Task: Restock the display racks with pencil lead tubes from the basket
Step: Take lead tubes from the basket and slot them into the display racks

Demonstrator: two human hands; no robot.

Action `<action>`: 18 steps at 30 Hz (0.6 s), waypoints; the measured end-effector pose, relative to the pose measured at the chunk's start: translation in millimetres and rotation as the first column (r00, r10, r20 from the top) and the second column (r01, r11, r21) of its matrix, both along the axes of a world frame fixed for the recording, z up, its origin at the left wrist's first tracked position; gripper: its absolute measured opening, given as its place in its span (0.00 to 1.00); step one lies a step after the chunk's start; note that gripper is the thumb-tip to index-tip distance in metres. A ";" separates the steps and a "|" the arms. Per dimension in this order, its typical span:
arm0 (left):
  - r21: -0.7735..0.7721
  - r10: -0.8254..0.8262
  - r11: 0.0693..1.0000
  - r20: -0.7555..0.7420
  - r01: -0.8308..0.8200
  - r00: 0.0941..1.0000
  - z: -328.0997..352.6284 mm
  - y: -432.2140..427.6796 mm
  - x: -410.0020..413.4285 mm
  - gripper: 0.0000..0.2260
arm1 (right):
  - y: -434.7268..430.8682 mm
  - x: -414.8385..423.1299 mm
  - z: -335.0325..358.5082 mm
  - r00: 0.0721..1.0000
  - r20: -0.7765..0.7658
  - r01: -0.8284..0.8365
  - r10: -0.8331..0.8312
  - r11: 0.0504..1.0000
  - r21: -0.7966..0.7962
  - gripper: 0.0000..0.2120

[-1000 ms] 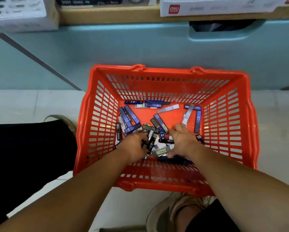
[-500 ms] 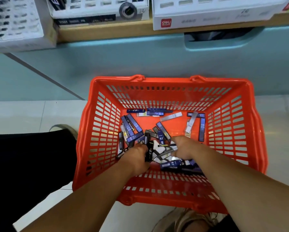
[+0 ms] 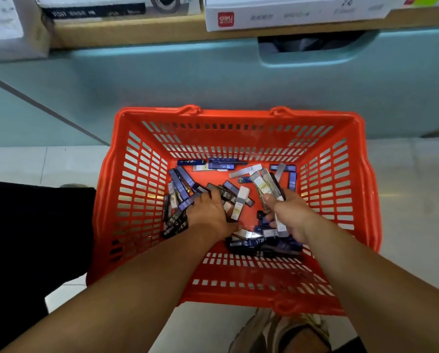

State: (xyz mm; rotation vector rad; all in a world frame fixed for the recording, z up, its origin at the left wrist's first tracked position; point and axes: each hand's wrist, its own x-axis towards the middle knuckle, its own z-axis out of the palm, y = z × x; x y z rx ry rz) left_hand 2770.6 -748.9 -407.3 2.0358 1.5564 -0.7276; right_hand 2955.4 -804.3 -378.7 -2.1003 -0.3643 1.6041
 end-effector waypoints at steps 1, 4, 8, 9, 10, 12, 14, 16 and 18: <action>0.009 -0.013 1.000 0.003 0.013 1.000 -2.2 0.4 1.2 0.54 | -1.1 0.5 0.2 1.000 -0.015 0.023 -0.023 1.000 0.002 0.13; 0.034 -0.034 0.999 0.098 0.031 0.995 -8.3 3.2 -6.2 0.45 | -2.8 3.6 4.9 0.991 -0.100 0.093 -0.094 0.996 -0.020 0.10; 0.045 -0.008 0.999 0.201 -0.001 0.980 -10.7 6.1 -19.0 0.27 | -4.6 7.6 8.8 0.959 -0.231 0.156 -0.164 0.986 -0.051 0.10; 0.021 0.017 1.000 0.205 -0.021 0.979 -11.0 7.2 -21.0 0.24 | -4.4 7.6 9.2 0.953 -0.251 0.163 -0.172 0.985 -0.056 0.10; -0.004 0.042 0.999 0.209 -0.042 0.977 -12.5 8.4 -22.9 0.21 | -3.9 7.7 9.6 0.950 -0.257 0.165 -0.175 0.984 -0.061 0.10; -0.036 0.079 0.997 0.218 -0.073 0.973 -15.3 9.0 -26.4 0.18 | -3.4 7.7 9.6 0.952 -0.252 0.165 -0.175 0.984 -0.061 0.10; -0.047 0.088 0.996 0.246 -0.079 0.965 -17.8 9.2 -27.6 0.16 | -2.3 7.3 8.8 0.951 -0.246 0.177 -0.186 0.982 -0.057 0.09; -0.041 0.094 0.996 0.310 -0.085 0.946 -17.3 9.5 -23.9 0.13 | -2.0 7.5 8.6 0.947 -0.236 0.210 -0.219 0.976 -0.066 0.08; -0.004 0.075 0.997 0.386 -0.080 0.919 -14.1 10.5 -15.4 0.14 | -2.3 8.7 5.5 0.940 -0.229 0.241 -0.254 0.967 -0.081 0.11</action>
